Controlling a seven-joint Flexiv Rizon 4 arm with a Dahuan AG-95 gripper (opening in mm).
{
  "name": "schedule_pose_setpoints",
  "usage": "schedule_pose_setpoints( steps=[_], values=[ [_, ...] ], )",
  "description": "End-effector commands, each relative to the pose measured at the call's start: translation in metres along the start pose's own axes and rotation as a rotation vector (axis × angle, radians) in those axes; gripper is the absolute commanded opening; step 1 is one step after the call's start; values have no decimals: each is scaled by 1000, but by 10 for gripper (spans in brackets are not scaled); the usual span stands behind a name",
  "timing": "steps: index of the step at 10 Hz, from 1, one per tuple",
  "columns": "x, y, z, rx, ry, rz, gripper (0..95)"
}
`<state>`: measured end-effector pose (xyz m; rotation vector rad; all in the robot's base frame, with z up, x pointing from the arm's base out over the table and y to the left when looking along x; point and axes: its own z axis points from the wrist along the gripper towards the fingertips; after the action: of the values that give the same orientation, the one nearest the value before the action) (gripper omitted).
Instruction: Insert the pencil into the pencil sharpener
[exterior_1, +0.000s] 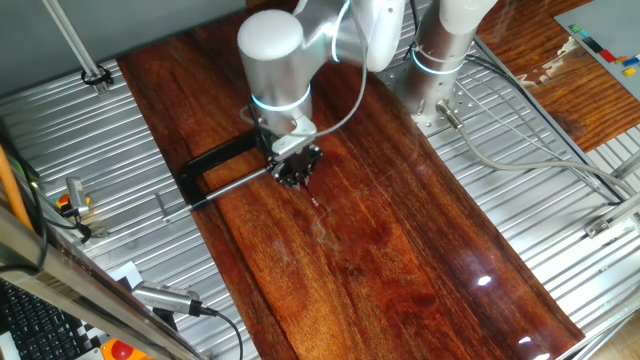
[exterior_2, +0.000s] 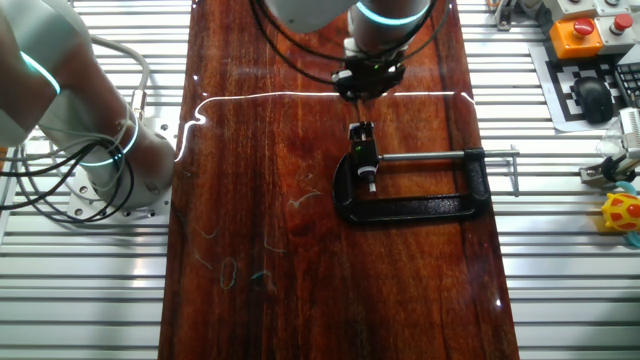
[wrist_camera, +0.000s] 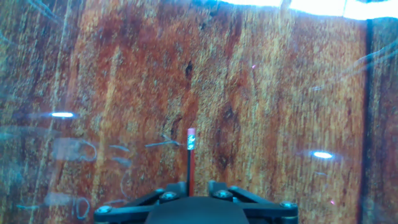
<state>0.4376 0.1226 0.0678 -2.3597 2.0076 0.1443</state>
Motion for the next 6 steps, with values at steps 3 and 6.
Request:
schedule_pose_setpoints(
  steps=[3,6],
  values=[
    [-21,-2,-10,6,0,88,380],
    [-27,-14,-28,-1,19,132,190]
  ],
)
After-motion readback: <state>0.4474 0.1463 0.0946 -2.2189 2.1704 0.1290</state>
